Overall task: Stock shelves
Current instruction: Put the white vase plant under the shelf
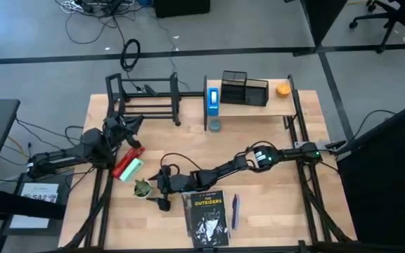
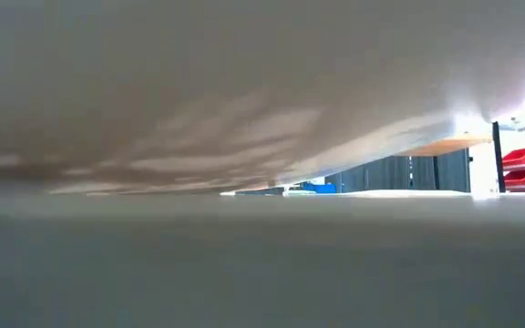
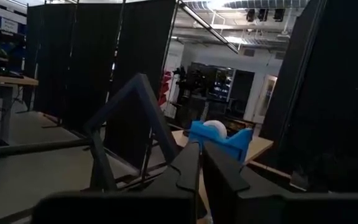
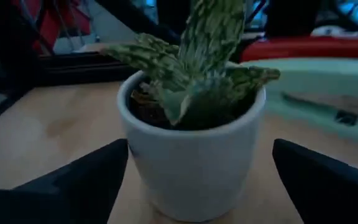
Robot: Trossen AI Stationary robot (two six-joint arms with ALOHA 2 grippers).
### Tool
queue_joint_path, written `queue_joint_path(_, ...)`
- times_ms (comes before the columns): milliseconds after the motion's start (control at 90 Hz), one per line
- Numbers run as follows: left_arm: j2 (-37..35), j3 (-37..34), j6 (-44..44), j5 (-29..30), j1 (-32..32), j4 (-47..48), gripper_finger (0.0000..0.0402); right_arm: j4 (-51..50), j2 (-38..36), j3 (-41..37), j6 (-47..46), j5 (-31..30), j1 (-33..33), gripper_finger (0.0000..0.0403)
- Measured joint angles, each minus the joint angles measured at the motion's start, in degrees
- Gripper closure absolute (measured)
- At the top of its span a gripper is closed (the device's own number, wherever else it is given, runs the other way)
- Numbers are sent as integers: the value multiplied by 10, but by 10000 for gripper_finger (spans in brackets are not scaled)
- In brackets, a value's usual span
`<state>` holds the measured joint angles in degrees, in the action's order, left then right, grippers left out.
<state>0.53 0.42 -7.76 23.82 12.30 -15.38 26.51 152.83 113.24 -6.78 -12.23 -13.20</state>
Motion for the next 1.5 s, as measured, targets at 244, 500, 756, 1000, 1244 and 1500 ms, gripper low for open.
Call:
queue_joint_path(244, 0, 0, 0, 0, 0, 0, 401, 1, 0, 0, 20, 14, 8, 30)
queue_joint_path(500, 0, 0, 0, 0, 0, 0, 401, 7, 0, 0, 41, 44, 10, 29)
queue_joint_path(756, 0, 0, -189, -37, 0, -20, 401, 20, 0, 0, 45, 44, 10, 29)
queue_joint_path(1000, 0, 0, -291, -113, 0, -15, 401, 54, -1, -1, 45, 44, 10, 30)
queue_joint_path(1244, 0, 0, -269, -151, 0, -14, 401, 45, -1, -1, 53, 46, 25, 30)
queue_joint_path(1500, 0, 0, -268, -151, 0, -14, 401, 56, 5, -1, 107, 121, 34, 30)
